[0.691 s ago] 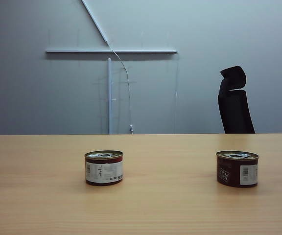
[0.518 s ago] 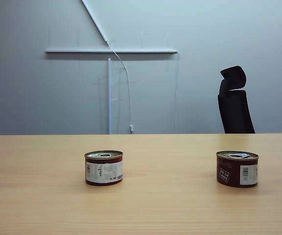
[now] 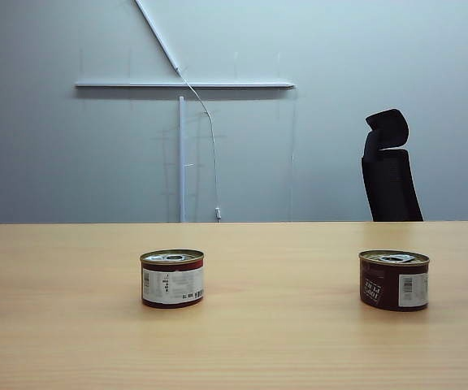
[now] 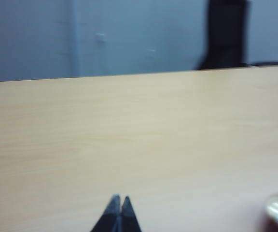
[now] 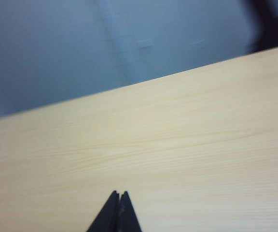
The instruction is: Stack a can of tomatoes on the right onto the can of tomatoes on the left.
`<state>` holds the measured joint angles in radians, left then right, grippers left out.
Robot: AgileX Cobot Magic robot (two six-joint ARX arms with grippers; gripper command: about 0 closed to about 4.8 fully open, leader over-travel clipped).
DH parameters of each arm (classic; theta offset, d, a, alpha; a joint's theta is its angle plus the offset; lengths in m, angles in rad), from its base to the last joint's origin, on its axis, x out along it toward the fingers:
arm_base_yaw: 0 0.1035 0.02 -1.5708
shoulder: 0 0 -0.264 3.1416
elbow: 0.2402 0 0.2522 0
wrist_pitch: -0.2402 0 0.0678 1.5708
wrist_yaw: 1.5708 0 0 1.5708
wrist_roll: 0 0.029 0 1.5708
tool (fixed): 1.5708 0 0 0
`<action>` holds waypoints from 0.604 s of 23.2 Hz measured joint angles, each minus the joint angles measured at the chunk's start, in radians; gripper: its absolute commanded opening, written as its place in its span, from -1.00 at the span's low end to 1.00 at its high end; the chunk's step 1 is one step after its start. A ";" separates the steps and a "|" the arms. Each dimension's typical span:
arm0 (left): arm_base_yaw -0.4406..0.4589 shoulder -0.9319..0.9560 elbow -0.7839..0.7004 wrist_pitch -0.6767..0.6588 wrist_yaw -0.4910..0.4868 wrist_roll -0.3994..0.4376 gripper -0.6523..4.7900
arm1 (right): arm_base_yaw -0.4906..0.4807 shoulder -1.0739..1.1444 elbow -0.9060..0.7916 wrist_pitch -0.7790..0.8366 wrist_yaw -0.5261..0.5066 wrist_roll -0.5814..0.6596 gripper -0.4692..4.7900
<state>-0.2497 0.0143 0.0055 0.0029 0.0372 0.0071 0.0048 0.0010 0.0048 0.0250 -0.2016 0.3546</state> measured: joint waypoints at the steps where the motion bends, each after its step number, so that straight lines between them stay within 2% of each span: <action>1: -0.043 0.002 0.000 -0.003 0.000 0.000 -0.77 | 0.001 0.000 0.000 0.003 -0.052 0.032 -0.85; 3: -0.138 0.014 0.000 -0.001 0.001 0.000 -0.77 | 0.014 0.000 0.000 0.002 -0.102 0.055 -0.86; 6: -0.258 0.053 0.000 0.000 0.002 0.000 -0.77 | 0.040 0.000 0.000 0.000 -0.111 0.064 -0.84; 8: -0.355 0.119 0.000 -0.003 0.007 0.000 -0.77 | 0.095 0.008 0.000 -0.018 -0.114 0.064 -0.73; 9: -0.372 0.137 0.000 -0.004 0.005 0.000 -0.77 | 0.113 0.016 0.000 -0.035 -0.115 0.064 -0.70; 11: -0.410 0.181 -0.001 -0.005 0.004 0.000 -0.77 | 0.175 0.046 0.000 -0.080 -0.113 0.037 -0.25; 12: -0.420 0.190 0.000 -0.007 0.005 0.000 -0.77 | 0.214 0.065 0.000 -0.096 -0.109 0.002 0.32; 13: -0.426 0.195 -0.001 -0.008 0.004 0.000 -0.77 | 0.266 0.093 0.000 -0.100 -0.077 -0.032 0.76; 14: -0.430 0.194 0.000 -0.006 0.004 0.000 -0.77 | 0.297 0.109 0.000 -0.098 -0.040 -0.056 1.00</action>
<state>-0.6800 0.2085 0.0051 -0.0036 0.0410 0.0071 0.3016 0.1104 0.0051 -0.0727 -0.2420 0.2989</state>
